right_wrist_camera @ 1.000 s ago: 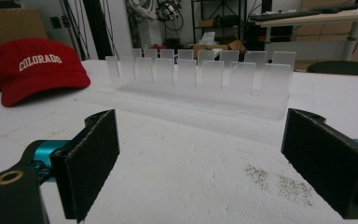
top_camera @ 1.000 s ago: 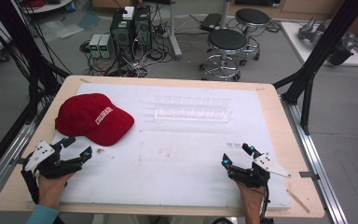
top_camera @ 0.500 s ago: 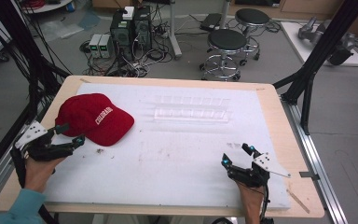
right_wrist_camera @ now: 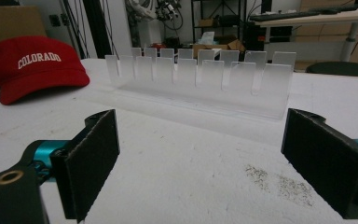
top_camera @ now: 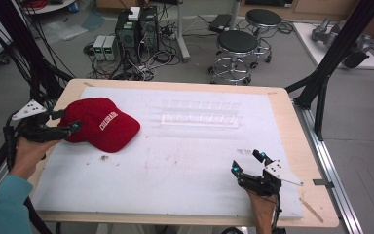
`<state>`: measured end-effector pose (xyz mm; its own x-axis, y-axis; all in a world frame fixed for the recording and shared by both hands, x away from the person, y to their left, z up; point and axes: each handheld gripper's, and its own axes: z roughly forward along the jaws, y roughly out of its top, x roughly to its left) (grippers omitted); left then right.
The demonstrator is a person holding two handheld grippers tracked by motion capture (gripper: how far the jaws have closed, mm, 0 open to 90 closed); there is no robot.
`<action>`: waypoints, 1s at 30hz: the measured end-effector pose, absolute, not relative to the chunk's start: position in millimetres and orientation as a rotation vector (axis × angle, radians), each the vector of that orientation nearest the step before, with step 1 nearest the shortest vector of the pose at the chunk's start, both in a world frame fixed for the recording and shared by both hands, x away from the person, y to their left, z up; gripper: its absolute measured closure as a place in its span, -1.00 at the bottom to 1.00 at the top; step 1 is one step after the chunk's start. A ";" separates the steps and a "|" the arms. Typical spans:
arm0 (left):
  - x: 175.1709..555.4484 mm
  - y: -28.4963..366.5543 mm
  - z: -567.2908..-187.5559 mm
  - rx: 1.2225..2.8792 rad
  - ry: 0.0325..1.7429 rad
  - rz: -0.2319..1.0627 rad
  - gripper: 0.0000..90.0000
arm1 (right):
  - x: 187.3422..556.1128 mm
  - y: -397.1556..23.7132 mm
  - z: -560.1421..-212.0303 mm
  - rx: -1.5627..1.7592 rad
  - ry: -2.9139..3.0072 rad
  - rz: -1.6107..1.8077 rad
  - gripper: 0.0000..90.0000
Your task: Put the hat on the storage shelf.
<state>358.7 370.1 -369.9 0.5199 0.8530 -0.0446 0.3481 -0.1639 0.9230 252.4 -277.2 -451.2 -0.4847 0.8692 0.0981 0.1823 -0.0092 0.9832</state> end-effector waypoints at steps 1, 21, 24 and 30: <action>361.9 371.2 -369.1 1.756 1.021 0.624 -0.62 | 252.6 -277.4 -451.2 1.089 1.696 1.537 -0.77; 406.0 372.9 -379.0 1.928 1.109 0.575 -0.58 | 252.1 -277.1 -451.3 1.088 1.693 1.539 -0.77; 407.6 373.0 -380.5 1.922 1.115 0.556 -0.57 | 252.2 -277.2 -451.3 1.087 1.694 1.539 -0.77; 412.0 369.1 -386.8 1.958 1.132 0.521 -0.35 | 252.1 -277.2 -451.3 1.089 1.693 1.539 -0.77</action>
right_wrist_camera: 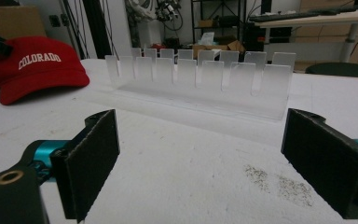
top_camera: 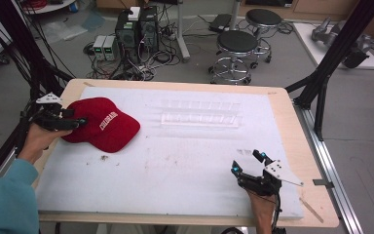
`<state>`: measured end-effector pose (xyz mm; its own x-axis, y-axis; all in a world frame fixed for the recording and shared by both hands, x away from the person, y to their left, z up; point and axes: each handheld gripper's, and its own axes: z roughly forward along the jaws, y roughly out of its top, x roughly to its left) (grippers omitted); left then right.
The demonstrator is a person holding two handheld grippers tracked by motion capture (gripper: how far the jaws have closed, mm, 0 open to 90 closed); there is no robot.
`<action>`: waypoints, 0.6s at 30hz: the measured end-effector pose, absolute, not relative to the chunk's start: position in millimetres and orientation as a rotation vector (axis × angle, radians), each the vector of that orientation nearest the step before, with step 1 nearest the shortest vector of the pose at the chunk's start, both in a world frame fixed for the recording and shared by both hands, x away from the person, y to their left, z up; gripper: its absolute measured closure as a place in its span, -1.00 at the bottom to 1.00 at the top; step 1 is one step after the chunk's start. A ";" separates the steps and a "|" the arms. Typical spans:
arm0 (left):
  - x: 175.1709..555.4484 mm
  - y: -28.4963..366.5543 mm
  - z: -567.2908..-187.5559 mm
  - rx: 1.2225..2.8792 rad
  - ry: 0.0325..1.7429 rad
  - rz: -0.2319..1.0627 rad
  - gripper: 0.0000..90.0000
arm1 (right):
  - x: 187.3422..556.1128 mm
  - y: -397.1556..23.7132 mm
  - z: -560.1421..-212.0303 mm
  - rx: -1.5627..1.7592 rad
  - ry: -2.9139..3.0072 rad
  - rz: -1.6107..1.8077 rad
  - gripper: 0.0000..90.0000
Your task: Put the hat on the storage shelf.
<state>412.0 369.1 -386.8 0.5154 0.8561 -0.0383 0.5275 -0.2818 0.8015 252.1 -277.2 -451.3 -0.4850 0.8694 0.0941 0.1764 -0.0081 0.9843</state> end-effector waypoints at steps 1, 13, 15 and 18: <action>413.6 366.9 -388.8 1.966 1.132 0.495 -0.25 | 252.2 -277.2 -451.3 1.088 1.693 1.540 -0.77; 412.8 365.8 -391.2 1.909 1.176 0.400 0.85 | 252.3 -277.3 -451.3 1.093 1.698 1.541 -0.77; 411.8 362.2 -390.1 1.919 1.177 0.412 0.91 | 252.5 -277.2 -451.2 1.091 1.700 1.537 -0.77; 411.1 361.1 -388.8 1.914 1.179 0.418 0.92 | 251.8 -276.4 -451.2 1.098 1.701 1.538 -0.77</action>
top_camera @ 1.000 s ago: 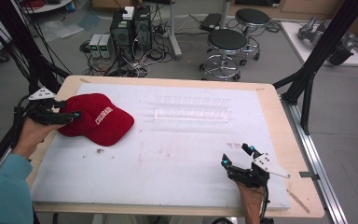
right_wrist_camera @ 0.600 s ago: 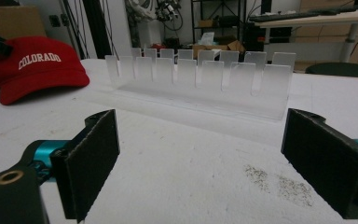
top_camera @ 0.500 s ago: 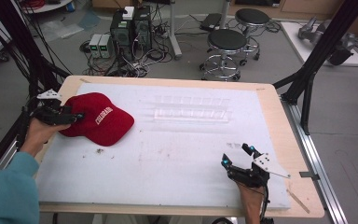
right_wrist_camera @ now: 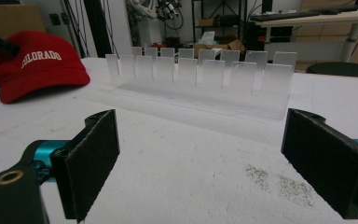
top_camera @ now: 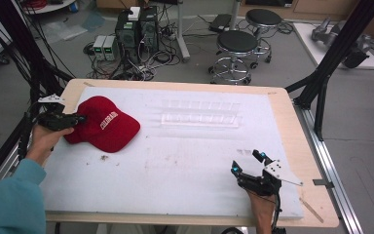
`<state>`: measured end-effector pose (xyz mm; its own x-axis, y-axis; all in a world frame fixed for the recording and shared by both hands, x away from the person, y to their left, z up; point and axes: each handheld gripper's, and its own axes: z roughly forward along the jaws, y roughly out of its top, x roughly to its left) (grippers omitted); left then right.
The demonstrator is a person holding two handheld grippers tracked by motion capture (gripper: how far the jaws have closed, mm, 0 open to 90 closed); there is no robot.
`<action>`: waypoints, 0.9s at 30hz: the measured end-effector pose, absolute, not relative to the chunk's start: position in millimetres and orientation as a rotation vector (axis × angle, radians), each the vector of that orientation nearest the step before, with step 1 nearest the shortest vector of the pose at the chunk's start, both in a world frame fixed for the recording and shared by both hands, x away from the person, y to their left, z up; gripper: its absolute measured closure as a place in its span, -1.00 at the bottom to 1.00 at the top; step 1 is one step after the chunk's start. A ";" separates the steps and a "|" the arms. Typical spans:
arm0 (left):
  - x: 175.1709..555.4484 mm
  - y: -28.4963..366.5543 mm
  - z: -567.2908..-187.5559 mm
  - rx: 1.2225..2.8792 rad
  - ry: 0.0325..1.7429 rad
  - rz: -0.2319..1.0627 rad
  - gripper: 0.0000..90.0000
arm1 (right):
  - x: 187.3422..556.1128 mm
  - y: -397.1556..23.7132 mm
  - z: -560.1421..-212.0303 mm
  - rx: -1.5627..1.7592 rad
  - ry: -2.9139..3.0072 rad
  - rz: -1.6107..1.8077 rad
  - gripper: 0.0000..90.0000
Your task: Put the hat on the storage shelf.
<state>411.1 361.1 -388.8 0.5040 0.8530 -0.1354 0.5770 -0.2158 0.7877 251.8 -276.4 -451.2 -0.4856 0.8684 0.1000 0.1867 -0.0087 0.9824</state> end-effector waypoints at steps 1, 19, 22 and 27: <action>410.5 360.9 -388.1 1.912 1.182 0.418 0.92 | 251.8 -276.4 -451.2 1.098 1.701 1.538 -0.77; 391.7 352.1 -364.7 1.835 1.151 0.471 0.93 | 256.6 -277.8 -450.4 1.139 1.708 1.532 -0.77; 388.8 350.7 -361.7 1.826 1.148 0.473 0.93 | 256.3 -277.6 -450.2 1.138 1.716 1.533 -0.77; 378.6 344.0 -350.4 1.829 1.100 0.465 0.93 | 256.7 -278.7 -450.0 1.162 1.713 1.547 -0.77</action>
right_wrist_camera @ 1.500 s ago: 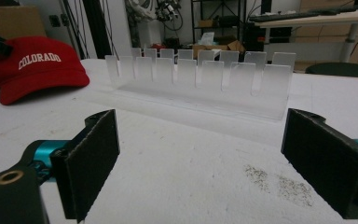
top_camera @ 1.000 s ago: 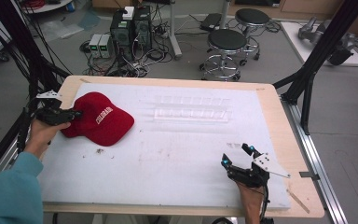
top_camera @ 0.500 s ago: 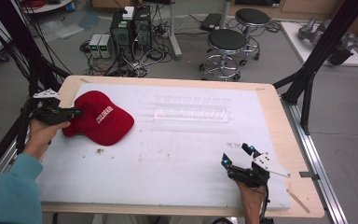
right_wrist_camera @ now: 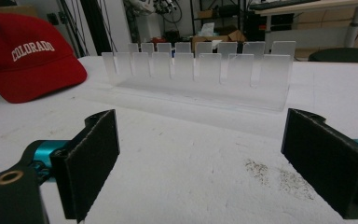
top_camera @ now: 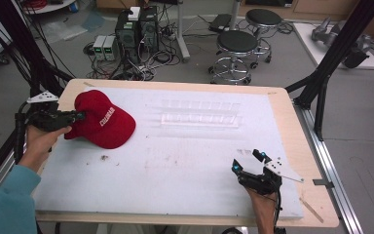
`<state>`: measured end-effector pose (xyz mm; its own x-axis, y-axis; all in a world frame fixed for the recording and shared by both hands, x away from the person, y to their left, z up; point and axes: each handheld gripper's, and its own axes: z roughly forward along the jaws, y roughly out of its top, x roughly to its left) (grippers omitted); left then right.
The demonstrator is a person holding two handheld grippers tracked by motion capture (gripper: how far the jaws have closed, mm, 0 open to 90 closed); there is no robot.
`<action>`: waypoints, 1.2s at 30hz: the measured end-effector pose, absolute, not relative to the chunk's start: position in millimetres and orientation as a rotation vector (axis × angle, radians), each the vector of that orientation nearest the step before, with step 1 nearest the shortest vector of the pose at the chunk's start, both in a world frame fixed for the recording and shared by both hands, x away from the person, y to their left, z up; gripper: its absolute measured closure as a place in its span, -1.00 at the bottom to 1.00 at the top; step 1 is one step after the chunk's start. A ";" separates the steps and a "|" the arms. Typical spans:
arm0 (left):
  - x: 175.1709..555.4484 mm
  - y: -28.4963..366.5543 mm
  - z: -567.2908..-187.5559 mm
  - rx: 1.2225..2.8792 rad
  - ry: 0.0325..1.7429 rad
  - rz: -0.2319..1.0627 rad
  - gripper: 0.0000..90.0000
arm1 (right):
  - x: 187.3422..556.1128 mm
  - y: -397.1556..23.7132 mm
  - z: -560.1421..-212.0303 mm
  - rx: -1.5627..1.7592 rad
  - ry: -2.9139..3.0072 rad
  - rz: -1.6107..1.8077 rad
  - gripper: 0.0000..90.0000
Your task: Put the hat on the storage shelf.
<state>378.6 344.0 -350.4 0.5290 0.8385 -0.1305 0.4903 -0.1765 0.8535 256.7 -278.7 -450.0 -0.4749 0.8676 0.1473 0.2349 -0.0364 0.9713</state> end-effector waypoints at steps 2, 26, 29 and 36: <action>374.7 340.4 -345.5 1.827 1.085 0.458 0.93 | 258.0 -280.2 -450.0 1.161 1.714 1.554 -0.77; 334.3 238.2 -301.7 1.827 0.793 0.366 0.93 | 265.7 -263.3 -408.9 1.136 1.937 1.741 -0.77; 332.7 226.7 -300.6 1.835 0.771 0.356 0.93 | 265.9 -255.8 -400.0 1.084 1.943 1.745 -0.77; 326.6 195.8 -303.8 1.864 0.708 0.332 0.93 | 273.5 -230.7 -376.9 0.963 2.022 1.759 -0.77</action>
<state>326.6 195.8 -303.8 0.7850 0.6118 -0.0977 0.3159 -0.2596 0.9126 273.5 -230.7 -376.9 -0.7333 0.6488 0.2032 0.2913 0.0297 0.9562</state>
